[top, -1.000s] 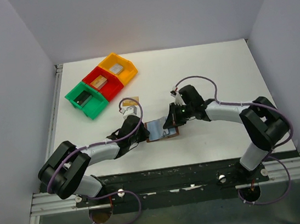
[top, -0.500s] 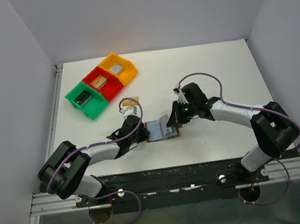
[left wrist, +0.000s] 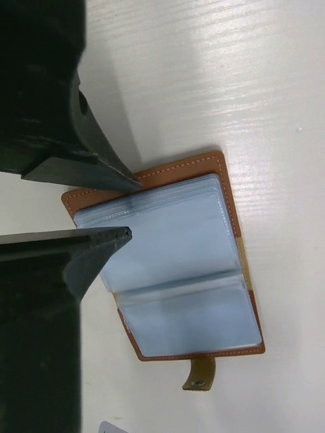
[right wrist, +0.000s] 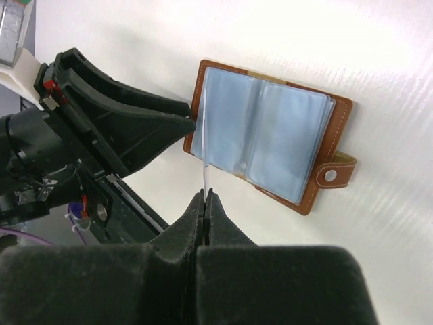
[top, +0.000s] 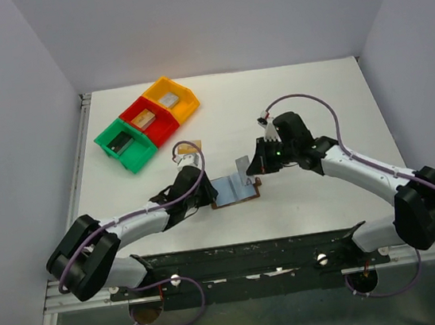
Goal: Take the credit cards out of the card holder
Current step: Remove the credit card from the card holder.
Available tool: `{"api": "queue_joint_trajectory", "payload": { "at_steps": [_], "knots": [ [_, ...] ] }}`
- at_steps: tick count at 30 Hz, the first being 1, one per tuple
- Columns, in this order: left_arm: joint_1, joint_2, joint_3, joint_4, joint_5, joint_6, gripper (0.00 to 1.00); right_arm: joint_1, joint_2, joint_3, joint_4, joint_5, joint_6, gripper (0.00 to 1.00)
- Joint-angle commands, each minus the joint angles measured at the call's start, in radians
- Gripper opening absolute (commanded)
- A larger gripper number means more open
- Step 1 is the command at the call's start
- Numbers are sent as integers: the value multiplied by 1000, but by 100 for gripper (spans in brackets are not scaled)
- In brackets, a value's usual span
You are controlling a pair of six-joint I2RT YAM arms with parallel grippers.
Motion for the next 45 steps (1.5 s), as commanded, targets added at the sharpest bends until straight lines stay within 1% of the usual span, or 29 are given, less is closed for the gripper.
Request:
{"api": "queue_joint_trajectory", "payload": {
  "at_steps": [1,7,9,12,16,19,22,24,26,29,32,36,37,42,45],
  "knots": [
    [2,-50,64,-58,16,33,45,-6,-78,29,-62,53,-66,0],
    [4,-147,84,-78,2,24,55,-6,-167,26,-77,79,-109,0],
    [2,-180,101,-102,-15,25,57,-6,-184,31,-79,79,-110,0],
    [4,-234,113,-134,-44,27,61,-6,-193,43,-89,67,-121,0],
    [6,-302,102,-131,-84,46,66,-6,-203,40,-82,32,-135,0],
    [5,-377,47,-58,-110,62,66,-6,-212,34,-71,15,-152,0],
    [15,-447,1,7,-95,96,66,-6,-219,39,-66,-16,-178,0],
    [36,-477,-1,16,-44,122,66,-6,-219,48,-71,-55,-188,0],
    [71,-493,5,19,47,139,66,-6,-218,54,-74,-95,-198,0],
    [151,-510,19,17,234,131,66,-6,-212,69,-83,-178,-211,0],
    [232,-533,13,30,376,111,66,-6,-226,65,-74,-217,-211,0],
    [294,-584,-8,63,456,106,66,-6,-250,51,-59,-240,-211,0],
    [303,-596,-11,66,465,105,68,-7,-253,48,-56,-240,-210,0],
    [325,-606,-8,103,554,105,70,-6,-250,62,-65,-249,-211,0],
    [328,-599,7,83,571,112,72,-6,-256,63,-68,-250,-211,0]
  ]
}}
